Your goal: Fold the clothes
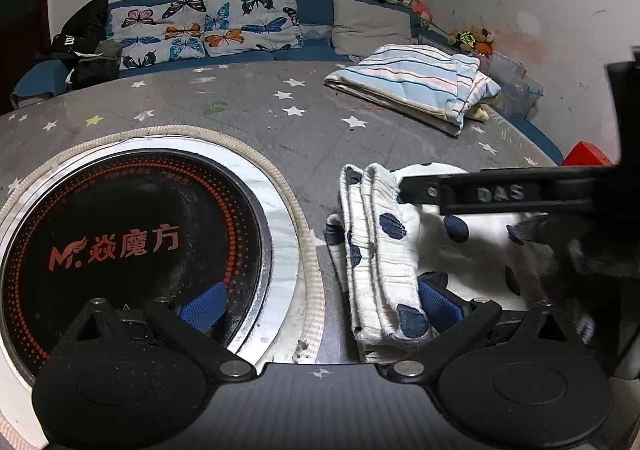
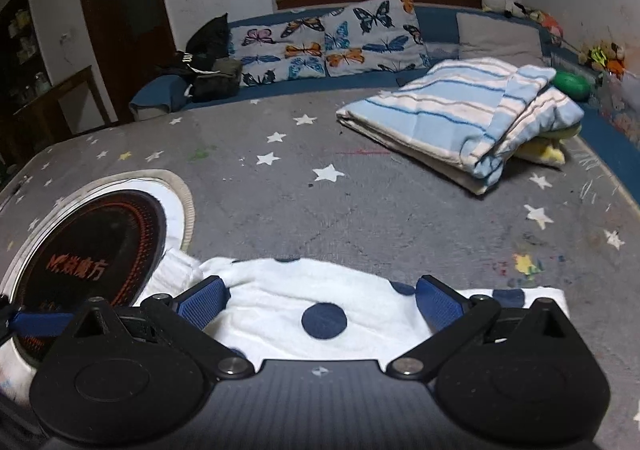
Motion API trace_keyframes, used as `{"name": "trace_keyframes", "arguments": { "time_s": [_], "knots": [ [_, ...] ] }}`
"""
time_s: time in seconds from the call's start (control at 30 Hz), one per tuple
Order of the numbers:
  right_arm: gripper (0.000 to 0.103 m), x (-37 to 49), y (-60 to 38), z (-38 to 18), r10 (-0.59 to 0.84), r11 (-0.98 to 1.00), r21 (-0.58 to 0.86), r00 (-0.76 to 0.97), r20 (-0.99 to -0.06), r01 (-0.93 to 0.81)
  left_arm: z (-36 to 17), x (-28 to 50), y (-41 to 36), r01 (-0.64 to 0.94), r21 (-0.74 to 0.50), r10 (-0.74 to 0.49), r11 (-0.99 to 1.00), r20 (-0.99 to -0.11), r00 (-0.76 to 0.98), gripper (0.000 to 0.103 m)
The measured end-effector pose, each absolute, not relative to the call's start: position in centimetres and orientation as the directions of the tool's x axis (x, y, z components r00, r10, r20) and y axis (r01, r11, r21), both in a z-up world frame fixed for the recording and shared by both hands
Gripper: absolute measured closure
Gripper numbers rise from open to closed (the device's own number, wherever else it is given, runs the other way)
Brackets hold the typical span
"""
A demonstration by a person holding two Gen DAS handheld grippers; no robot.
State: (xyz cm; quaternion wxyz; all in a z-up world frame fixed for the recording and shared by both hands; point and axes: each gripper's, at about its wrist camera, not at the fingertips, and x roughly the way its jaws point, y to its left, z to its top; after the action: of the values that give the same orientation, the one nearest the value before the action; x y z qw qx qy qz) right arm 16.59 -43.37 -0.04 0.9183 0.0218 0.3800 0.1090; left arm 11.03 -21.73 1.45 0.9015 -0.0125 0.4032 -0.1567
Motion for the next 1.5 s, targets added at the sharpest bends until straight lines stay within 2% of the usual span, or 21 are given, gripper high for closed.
{"name": "trace_keyframes", "arguments": {
  "time_s": [0.43,0.8,1.13,1.3,1.5],
  "knots": [
    [0.0,13.0,-45.3,2.1,0.195,0.978,0.076,0.725,-0.66,-0.194,2.4,11.4,-21.4,0.251,-0.151,-0.281,0.956,-0.711,0.645,0.0],
    [0.0,9.4,-43.1,-0.7,0.142,0.962,-0.079,0.729,-0.67,-0.261,1.5,13.3,-21.4,0.22,-0.149,-0.257,0.964,-0.727,0.637,0.0],
    [0.0,5.5,-42.0,0.7,0.104,0.932,-0.225,0.804,-0.586,-0.285,2.9,13.3,-21.7,0.227,-0.145,-0.261,0.963,-0.71,0.654,0.0],
    [0.0,4.2,-41.0,-0.5,0.072,0.897,-0.321,0.814,-0.576,-0.306,3.0,14.3,-22.8,0.239,-0.12,-0.252,0.964,-0.709,0.658,0.0],
    [0.0,4.3,-41.4,0.0,0.091,0.91,-0.286,0.817,-0.57,-0.301,2.1,15.3,-23.0,0.234,-0.092,-0.226,0.968,-0.727,0.649,0.0]
  ]
}}
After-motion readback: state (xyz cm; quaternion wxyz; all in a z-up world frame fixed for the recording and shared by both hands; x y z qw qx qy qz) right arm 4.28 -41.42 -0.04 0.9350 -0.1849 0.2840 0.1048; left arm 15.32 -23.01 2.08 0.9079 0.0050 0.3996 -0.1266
